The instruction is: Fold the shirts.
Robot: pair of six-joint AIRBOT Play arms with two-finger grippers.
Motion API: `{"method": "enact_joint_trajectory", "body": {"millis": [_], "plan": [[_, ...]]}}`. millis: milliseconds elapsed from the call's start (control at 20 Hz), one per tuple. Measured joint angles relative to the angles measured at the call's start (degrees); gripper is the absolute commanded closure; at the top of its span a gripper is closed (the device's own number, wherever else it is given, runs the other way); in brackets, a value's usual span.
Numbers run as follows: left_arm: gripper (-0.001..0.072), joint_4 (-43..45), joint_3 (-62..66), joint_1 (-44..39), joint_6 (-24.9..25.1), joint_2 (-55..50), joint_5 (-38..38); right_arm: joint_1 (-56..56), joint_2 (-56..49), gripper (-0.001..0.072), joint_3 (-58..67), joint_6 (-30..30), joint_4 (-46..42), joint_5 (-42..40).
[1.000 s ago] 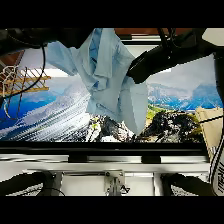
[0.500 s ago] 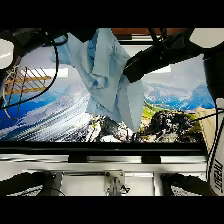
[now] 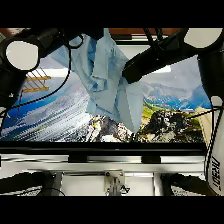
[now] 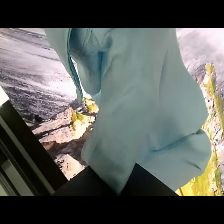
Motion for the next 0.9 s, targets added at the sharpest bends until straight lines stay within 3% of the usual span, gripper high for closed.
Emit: {"method": "enact_joint_trajectory", "body": {"millis": [50,100,850,900], "plan": [[0.0587,0.0,0.0,-0.2,-0.3,-0.2,0.4,0.0,0.0,0.0635,0.0,0.1,0.0,-0.2],[0.0658,-0.1,0.0,-0.5,-0.5,-0.4,1.6,0.0,0.0,0.0635,0.0,0.1,0.1,0.1],[0.0656,-0.3,0.0,-0.9,-1.0,0.8,5.9,0.0,0.0,0.0606,0.1,-0.1,1.1,-0.3],[0.0656,-0.3,0.0,-0.8,-1.0,0.9,5.7,0.0,0.0,0.0532,0.1,-0.1,1.1,-0.3]]}}
